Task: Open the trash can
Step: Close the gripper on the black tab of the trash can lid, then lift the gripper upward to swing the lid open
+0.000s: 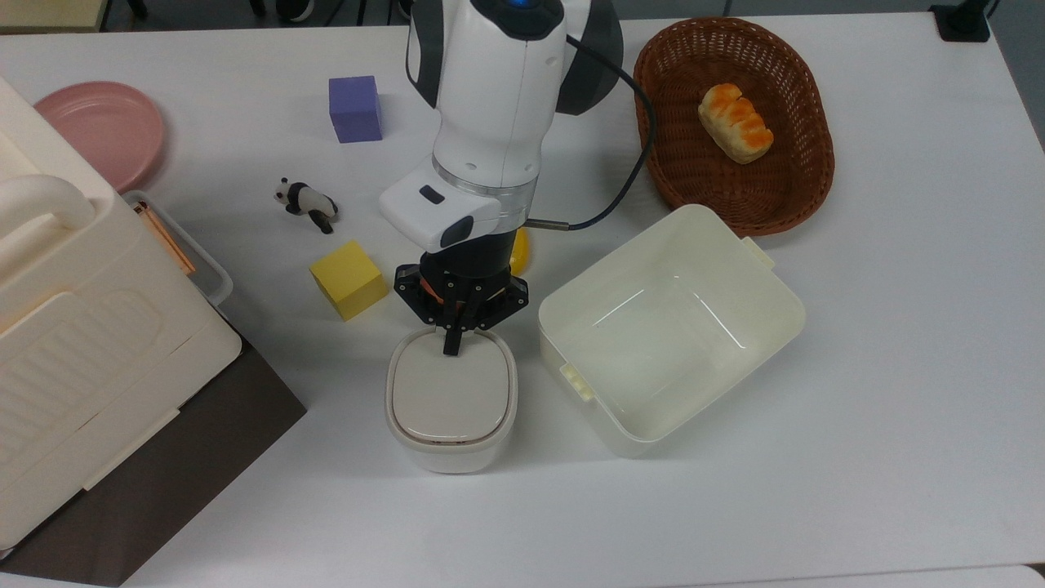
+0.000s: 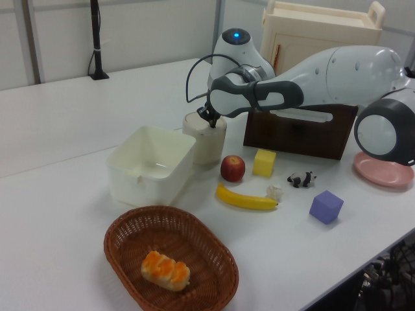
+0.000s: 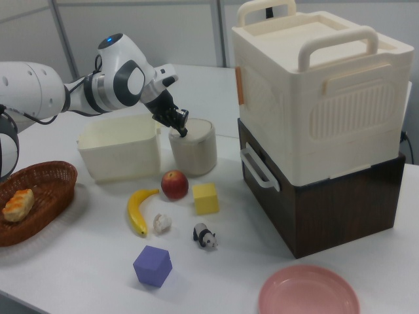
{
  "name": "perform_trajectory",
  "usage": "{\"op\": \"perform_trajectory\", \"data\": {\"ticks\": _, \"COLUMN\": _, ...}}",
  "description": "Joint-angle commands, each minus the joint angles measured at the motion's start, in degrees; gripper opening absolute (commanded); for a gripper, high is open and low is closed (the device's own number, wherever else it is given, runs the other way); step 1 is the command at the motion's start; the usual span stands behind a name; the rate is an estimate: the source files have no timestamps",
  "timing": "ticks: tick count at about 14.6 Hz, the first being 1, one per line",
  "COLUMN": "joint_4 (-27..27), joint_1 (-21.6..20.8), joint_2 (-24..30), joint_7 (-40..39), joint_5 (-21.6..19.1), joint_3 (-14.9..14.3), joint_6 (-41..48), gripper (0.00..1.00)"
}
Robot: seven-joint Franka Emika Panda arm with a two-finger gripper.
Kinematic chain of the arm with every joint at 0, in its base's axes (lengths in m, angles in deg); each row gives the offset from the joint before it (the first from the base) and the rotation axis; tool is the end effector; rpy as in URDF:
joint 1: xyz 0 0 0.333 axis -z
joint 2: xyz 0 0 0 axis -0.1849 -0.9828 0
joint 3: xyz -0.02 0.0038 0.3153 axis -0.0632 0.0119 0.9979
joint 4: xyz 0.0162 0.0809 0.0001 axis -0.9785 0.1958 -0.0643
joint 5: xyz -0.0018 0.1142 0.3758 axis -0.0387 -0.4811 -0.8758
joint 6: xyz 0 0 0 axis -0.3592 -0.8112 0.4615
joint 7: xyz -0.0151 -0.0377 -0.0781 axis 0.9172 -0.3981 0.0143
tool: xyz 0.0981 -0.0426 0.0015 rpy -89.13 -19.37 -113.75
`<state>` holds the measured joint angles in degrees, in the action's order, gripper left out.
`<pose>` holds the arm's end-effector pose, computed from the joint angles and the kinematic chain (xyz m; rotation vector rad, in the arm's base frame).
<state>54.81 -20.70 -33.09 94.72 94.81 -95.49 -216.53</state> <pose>0.7318 0.0616 0.4302 2.8818 0.0131 0.6067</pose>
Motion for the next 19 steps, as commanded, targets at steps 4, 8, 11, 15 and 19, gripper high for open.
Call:
{"op": "perform_trajectory", "data": {"ticks": 4, "joint_4": 1.4, "joint_1": -0.2, "joint_2": -1.4, "joint_7": 1.2, "joint_5": 4.1, "joint_3": 0.5, "joint_6": -2.5, "gripper": 0.00}}
{"op": "perform_trajectory", "data": {"ticks": 8, "joint_4": 0.8, "joint_1": 0.2, "joint_2": 0.6, "joint_7": 2.6, "joint_5": -0.1, "joint_3": 0.6, "joint_6": -2.4, "gripper": 0.00}}
{"op": "perform_trajectory", "data": {"ticks": 11, "joint_4": 0.8, "joint_1": 0.3, "joint_2": 2.8, "joint_7": 2.6, "joint_5": -2.6, "joint_3": 0.5, "joint_6": -1.8, "gripper": 0.00}}
{"op": "perform_trajectory", "data": {"ticks": 15, "joint_4": 1.4, "joint_1": 0.5, "joint_2": 8.0, "joint_7": 2.6, "joint_5": -3.8, "joint_3": 0.6, "joint_6": 3.2, "gripper": 0.00}}
{"op": "perform_trajectory", "data": {"ticks": 19, "joint_4": 1.4, "joint_1": 0.6, "joint_2": 14.1, "joint_7": 2.2, "joint_5": -6.5, "joint_3": 0.6, "joint_6": 17.5, "gripper": 0.01}}
